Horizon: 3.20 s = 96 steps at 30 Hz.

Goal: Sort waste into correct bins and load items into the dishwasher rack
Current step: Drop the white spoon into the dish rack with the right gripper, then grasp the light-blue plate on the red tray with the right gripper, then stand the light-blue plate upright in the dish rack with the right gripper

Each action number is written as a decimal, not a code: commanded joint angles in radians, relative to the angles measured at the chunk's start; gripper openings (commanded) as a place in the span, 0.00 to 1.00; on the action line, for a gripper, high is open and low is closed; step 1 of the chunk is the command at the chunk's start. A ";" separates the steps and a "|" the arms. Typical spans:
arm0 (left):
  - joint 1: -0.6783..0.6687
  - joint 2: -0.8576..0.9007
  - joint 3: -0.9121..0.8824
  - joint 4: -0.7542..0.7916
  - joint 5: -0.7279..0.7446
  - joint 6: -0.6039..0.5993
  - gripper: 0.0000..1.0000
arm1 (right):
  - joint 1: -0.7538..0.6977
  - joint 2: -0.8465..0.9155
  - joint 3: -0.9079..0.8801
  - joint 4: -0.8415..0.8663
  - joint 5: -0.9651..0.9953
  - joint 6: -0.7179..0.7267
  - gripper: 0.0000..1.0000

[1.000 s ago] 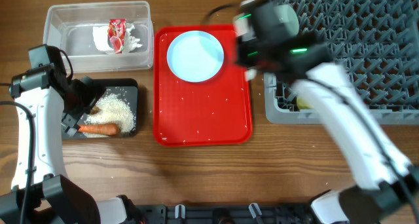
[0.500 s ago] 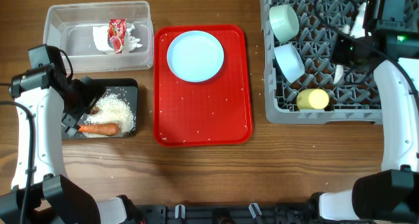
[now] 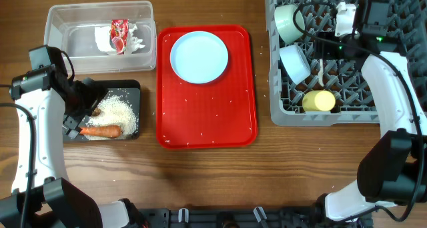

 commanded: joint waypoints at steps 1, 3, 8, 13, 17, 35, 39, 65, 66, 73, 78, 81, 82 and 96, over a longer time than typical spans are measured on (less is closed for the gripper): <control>0.003 -0.018 0.002 0.000 -0.014 0.008 1.00 | -0.002 -0.064 0.073 -0.009 -0.250 0.154 1.00; 0.003 -0.018 0.002 0.000 -0.014 0.008 1.00 | -0.002 -0.120 0.085 0.027 -0.506 0.165 0.99; 0.003 -0.018 0.002 0.000 -0.014 0.007 1.00 | 0.264 -0.143 0.085 0.103 -0.326 0.338 0.81; 0.003 -0.018 0.002 0.000 -0.014 0.008 1.00 | 0.578 0.019 0.085 0.145 0.091 0.525 0.75; 0.003 -0.018 0.002 0.000 -0.014 0.008 1.00 | 0.591 0.242 0.085 0.228 0.032 0.630 0.70; 0.003 -0.018 0.002 0.000 -0.014 0.008 1.00 | 0.583 0.444 0.085 0.282 -0.045 0.672 0.04; 0.003 -0.018 0.002 0.000 -0.014 0.008 1.00 | 0.548 0.232 0.085 0.266 -0.043 0.558 0.04; 0.003 -0.018 0.002 0.000 -0.014 0.008 1.00 | 0.077 0.094 0.074 0.324 0.717 -0.202 0.05; 0.003 -0.018 0.002 0.000 -0.014 0.008 1.00 | 0.077 0.094 0.074 0.308 0.693 -0.202 0.16; 0.003 -0.018 0.002 0.000 -0.014 0.008 1.00 | 0.119 -0.028 0.077 0.287 0.652 0.003 1.00; 0.003 -0.018 0.002 0.000 -0.014 0.008 1.00 | 0.216 -0.261 0.076 0.168 0.511 0.131 1.00; 0.003 -0.018 0.002 0.000 -0.014 0.008 1.00 | 0.240 -0.315 0.076 0.003 0.051 0.319 1.00; 0.003 -0.018 0.002 0.000 -0.014 0.008 1.00 | 0.240 -0.314 0.075 -0.007 -0.051 0.345 1.00; 0.003 -0.018 0.002 0.000 -0.014 0.008 1.00 | 0.239 -0.566 -0.163 0.218 0.090 0.337 1.00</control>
